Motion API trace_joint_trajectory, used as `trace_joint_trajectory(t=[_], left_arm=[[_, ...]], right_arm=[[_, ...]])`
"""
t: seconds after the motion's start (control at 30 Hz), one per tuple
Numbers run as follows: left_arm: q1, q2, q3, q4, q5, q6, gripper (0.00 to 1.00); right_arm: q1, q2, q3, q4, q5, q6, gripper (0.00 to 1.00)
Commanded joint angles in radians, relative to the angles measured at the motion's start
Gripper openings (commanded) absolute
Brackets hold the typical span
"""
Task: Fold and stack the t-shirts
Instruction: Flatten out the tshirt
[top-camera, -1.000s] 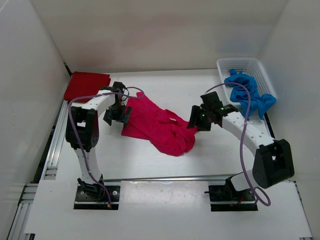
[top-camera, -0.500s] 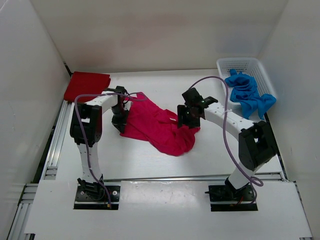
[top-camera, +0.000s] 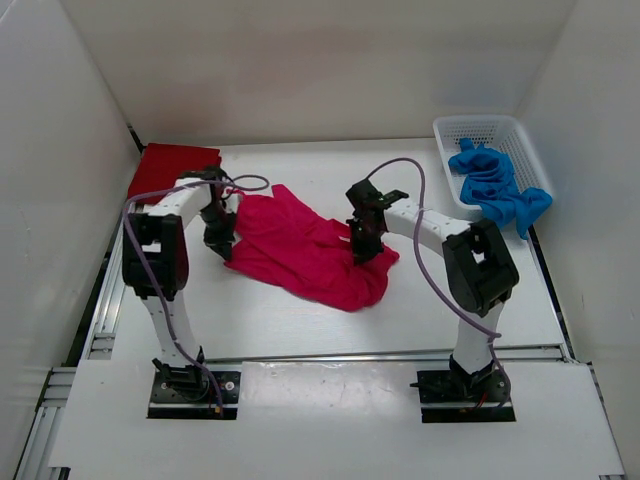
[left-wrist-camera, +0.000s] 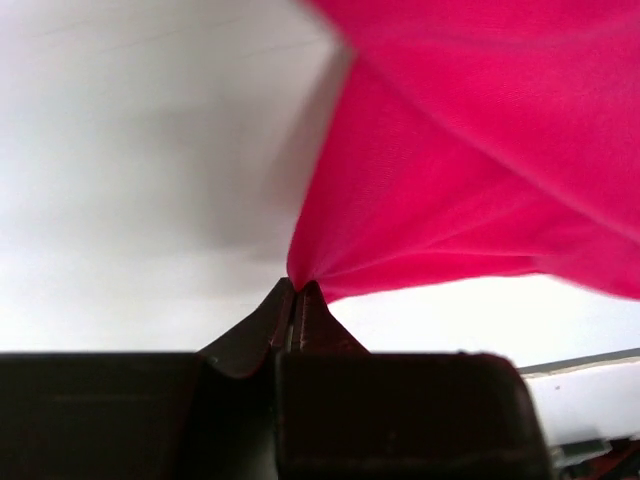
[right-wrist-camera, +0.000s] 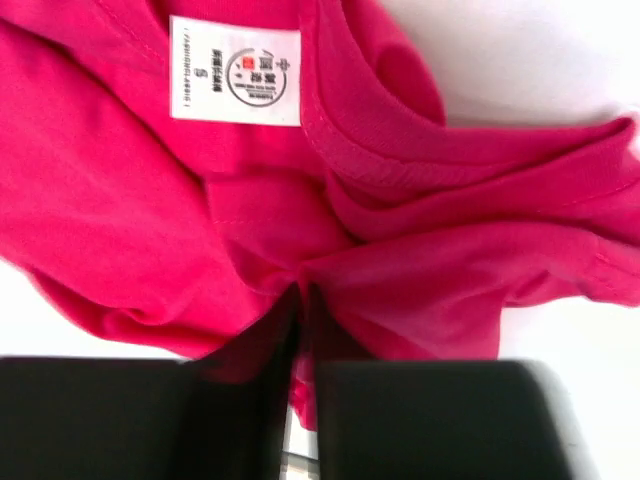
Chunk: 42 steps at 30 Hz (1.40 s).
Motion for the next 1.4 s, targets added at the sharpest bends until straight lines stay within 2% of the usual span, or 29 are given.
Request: trace_joint_trajectory(t=[0.0, 0.17, 0.23, 0.33, 0.37, 0.4, 0.47, 0.5, 0.6, 0.67, 0.7, 0.83, 1.03, 1.2, 1.37], left_arm=[[0.064, -0.122, -0.004, -0.038, -0.029, 0.001, 0.11], [0.167, -0.143, 0.168, -0.108, -0.061, 0.001, 0.11], [0.176, -0.153, 0.202, -0.142, -0.102, 0.001, 0.11], [0.199, -0.217, 0.118, -0.142, -0.173, 0.001, 0.11], [0.199, -0.26, 0.028, -0.121, -0.185, 0.001, 0.11], [0.199, -0.283, -0.02, -0.107, -0.196, 0.001, 0.11], [0.199, -0.323, -0.111, -0.079, -0.234, 0.001, 0.11], [0.199, -0.353, -0.185, -0.069, -0.245, 0.001, 0.11], [0.199, -0.383, -0.298, -0.055, -0.245, 0.001, 0.11], [0.199, -0.398, -0.347, -0.035, -0.245, 0.001, 0.11], [0.199, -0.409, -0.368, -0.035, -0.245, 0.001, 0.11], [0.19, -0.409, -0.444, -0.015, -0.245, 0.001, 0.11], [0.19, -0.409, -0.444, -0.015, -0.235, 0.001, 0.11], [0.181, -0.409, -0.435, -0.015, -0.235, 0.001, 0.11], [0.181, -0.421, -0.435, -0.015, -0.225, 0.001, 0.11]], right_arm=[[-0.021, -0.018, 0.026, -0.035, -0.028, -0.001, 0.0], [-0.141, -0.183, 0.068, -0.035, -0.041, -0.001, 0.0], [-0.193, -0.317, 0.025, -0.026, -0.041, -0.001, 0.0], [-0.215, -0.518, -0.185, -0.058, -0.002, 0.046, 0.0], [-0.215, -0.623, -0.346, -0.058, -0.002, 0.069, 0.0], [-0.203, -0.677, -0.435, -0.058, -0.002, 0.098, 0.02], [-0.193, -0.779, -0.608, -0.058, -0.035, 0.21, 0.08], [-0.193, -0.869, -0.756, -0.058, -0.054, 0.248, 0.13], [-0.193, -1.029, -0.95, -0.069, -0.1, 0.364, 0.29], [-0.193, -1.107, -0.968, -0.116, -0.074, 0.39, 0.47], [-0.193, -1.119, -0.968, -0.137, -0.052, 0.39, 0.5], [-0.204, -1.109, -0.891, -0.17, 0.0, 0.367, 0.51], [-0.204, -0.974, -0.772, -0.043, -0.028, 0.344, 0.54], [-0.244, -0.833, -0.65, -0.033, 0.014, 0.417, 0.66], [-0.295, -0.653, -0.665, 0.063, -0.135, 0.557, 0.69]])
